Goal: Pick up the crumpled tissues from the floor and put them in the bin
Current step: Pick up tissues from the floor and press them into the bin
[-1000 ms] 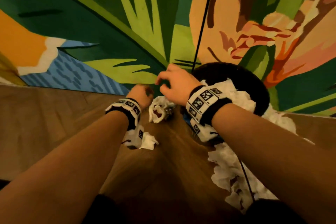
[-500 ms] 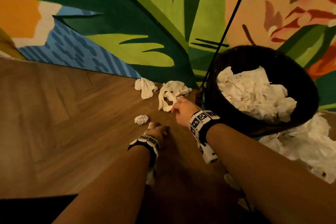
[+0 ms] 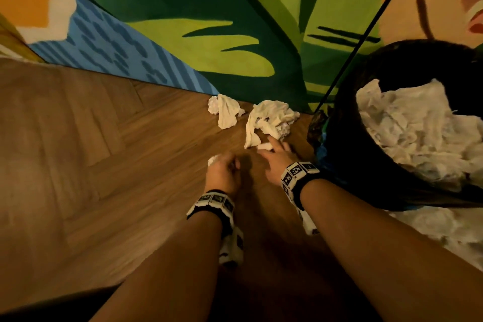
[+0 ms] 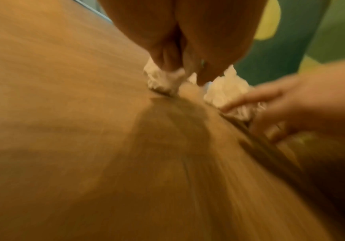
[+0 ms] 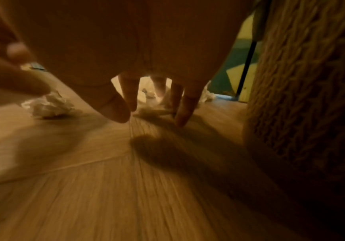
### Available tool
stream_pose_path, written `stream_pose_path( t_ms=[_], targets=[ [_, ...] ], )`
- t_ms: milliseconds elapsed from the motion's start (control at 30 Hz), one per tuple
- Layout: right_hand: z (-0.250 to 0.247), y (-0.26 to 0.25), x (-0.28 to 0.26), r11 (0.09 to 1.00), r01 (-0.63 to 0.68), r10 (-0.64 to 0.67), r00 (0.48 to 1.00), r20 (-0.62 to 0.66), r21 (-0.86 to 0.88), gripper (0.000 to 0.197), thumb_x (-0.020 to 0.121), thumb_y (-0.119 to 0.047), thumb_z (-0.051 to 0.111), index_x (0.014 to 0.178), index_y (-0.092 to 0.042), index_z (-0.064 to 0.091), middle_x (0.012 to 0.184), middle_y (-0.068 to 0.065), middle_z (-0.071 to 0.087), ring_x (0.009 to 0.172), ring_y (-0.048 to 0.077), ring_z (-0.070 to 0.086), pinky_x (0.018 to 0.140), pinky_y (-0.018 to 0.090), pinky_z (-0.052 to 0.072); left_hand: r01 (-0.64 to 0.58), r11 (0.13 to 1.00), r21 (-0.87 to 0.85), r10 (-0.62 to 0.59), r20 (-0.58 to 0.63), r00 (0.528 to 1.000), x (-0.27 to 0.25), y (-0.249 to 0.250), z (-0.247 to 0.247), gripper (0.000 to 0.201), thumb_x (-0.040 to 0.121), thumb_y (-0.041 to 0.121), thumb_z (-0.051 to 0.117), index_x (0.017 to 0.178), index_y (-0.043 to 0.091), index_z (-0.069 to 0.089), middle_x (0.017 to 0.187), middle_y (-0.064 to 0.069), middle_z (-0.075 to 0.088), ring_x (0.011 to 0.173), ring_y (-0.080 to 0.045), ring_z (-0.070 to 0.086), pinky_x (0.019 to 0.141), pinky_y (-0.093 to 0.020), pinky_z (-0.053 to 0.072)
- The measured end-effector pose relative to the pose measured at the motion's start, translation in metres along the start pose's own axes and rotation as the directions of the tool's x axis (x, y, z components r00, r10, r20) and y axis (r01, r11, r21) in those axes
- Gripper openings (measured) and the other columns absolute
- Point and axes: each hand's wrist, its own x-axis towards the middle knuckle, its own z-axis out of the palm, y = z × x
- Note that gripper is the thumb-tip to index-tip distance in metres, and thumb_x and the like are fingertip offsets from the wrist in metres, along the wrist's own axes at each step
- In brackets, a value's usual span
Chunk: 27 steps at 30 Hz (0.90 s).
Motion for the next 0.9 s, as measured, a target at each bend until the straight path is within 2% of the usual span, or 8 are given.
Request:
stream_pose_path(
  t_ms=[67, 133, 233, 367, 567, 700, 800, 900],
  targets=[
    [0.004, 0.002, 0.0, 0.998, -0.024, 0.025, 0.999, -0.025, 0.063, 0.065, 0.089, -0.016, 0.055, 0.147, -0.033, 0.032, 0.156, -0.001, 0.015, 0.142, 0.031, 0.013, 0.115, 0.049, 0.026, 0.104, 0.994, -0.023, -0.106, -0.124, 0.987, 0.016, -0.002, -0.009, 0.017, 0.089, 0.007, 0.059, 0.098, 0.021, 0.057, 0.118, -0.005, 0.052, 0.106, -0.027, 0.057, 0.083, -0.023, 0.044],
    [0.005, 0.003, -0.002, 0.993, -0.016, 0.027, 0.995, -0.099, 0.114, 0.061, 0.089, -0.014, 0.056, 0.145, -0.025, 0.036, 0.149, 0.006, 0.03, 0.137, 0.032, 0.024, 0.113, 0.045, 0.031, 0.244, 0.968, -0.059, -0.25, -0.138, 0.959, 0.03, -0.006, -0.016, 0.038, 0.087, 0.011, 0.066, 0.119, 0.026, 0.053, 0.14, -0.009, 0.036, 0.113, -0.031, 0.055, 0.089, -0.029, 0.046],
    [0.007, 0.002, -0.004, 0.983, -0.006, 0.034, 0.988, -0.153, 0.185, 0.05, 0.091, -0.015, 0.058, 0.139, -0.018, 0.041, 0.139, 0.011, 0.044, 0.13, 0.032, 0.037, 0.108, 0.042, 0.037, 0.321, 0.947, -0.02, -0.322, -0.071, 0.944, 0.04, -0.009, -0.017, 0.044, 0.092, 0.021, 0.061, 0.133, 0.029, 0.049, 0.147, -0.01, 0.028, 0.119, -0.034, 0.052, 0.099, -0.04, 0.046],
    [0.018, 0.001, -0.012, 0.964, -0.045, 0.091, 0.982, -0.165, 0.262, 0.037, 0.09, -0.017, 0.066, 0.123, -0.006, 0.053, 0.134, 0.013, 0.041, 0.12, 0.029, 0.048, 0.098, 0.033, 0.041, 0.374, 0.927, 0.032, -0.374, 0.147, 0.916, 0.027, -0.021, -0.001, 0.041, 0.095, 0.039, 0.054, 0.133, 0.024, 0.052, 0.144, -0.011, 0.027, 0.122, -0.034, 0.049, 0.102, -0.037, 0.042],
    [0.037, 0.012, -0.032, 0.947, 0.017, 0.099, 0.934, -0.343, 0.32, 0.019, 0.083, -0.002, 0.069, 0.09, -0.015, 0.056, 0.125, 0.001, 0.03, 0.097, 0.015, 0.051, 0.094, 0.026, 0.048, 0.295, 0.95, 0.104, -0.307, 0.138, 0.941, 0.012, -0.024, 0.009, 0.046, 0.089, 0.034, 0.064, 0.126, 0.015, 0.046, 0.126, -0.014, 0.047, 0.112, -0.033, 0.055, 0.089, -0.036, 0.045],
    [0.03, 0.016, -0.033, 0.953, -0.036, 0.119, 0.958, -0.262, 0.301, 0.048, 0.08, 0.004, 0.066, 0.122, -0.018, 0.058, 0.149, 0.0, 0.019, 0.126, 0.023, 0.044, 0.103, 0.03, 0.043, 0.108, 0.994, 0.031, -0.11, 0.066, 0.992, 0.014, -0.005, 0.007, 0.011, 0.093, 0.01, 0.047, 0.104, 0.009, 0.045, 0.108, -0.015, 0.054, 0.102, -0.032, 0.054, 0.082, -0.034, 0.04],
    [0.026, 0.02, -0.036, 0.949, 0.001, 0.062, 0.98, -0.189, 0.316, 0.053, 0.082, 0.005, 0.059, 0.132, -0.012, 0.054, 0.143, 0.003, 0.036, 0.124, 0.026, 0.048, 0.105, 0.033, 0.042, 0.045, 0.998, 0.049, -0.05, 0.106, 0.993, 0.017, 0.013, 0.008, 0.015, 0.094, 0.009, 0.043, 0.109, 0.011, 0.045, 0.116, -0.016, 0.053, 0.105, -0.033, 0.054, 0.084, -0.035, 0.042],
    [0.026, 0.023, -0.042, 0.922, 0.009, 0.081, 0.973, -0.216, 0.387, 0.034, 0.081, 0.002, 0.06, 0.113, -0.01, 0.063, 0.123, 0.006, 0.049, 0.108, 0.027, 0.055, 0.092, 0.033, 0.048, 0.027, 0.992, 0.12, -0.046, 0.157, 0.987, 0.022, 0.02, 0.014, 0.028, 0.093, 0.017, 0.046, 0.12, 0.011, 0.052, 0.136, -0.011, 0.039, 0.115, -0.034, 0.053, 0.097, -0.039, 0.046]
  ],
)
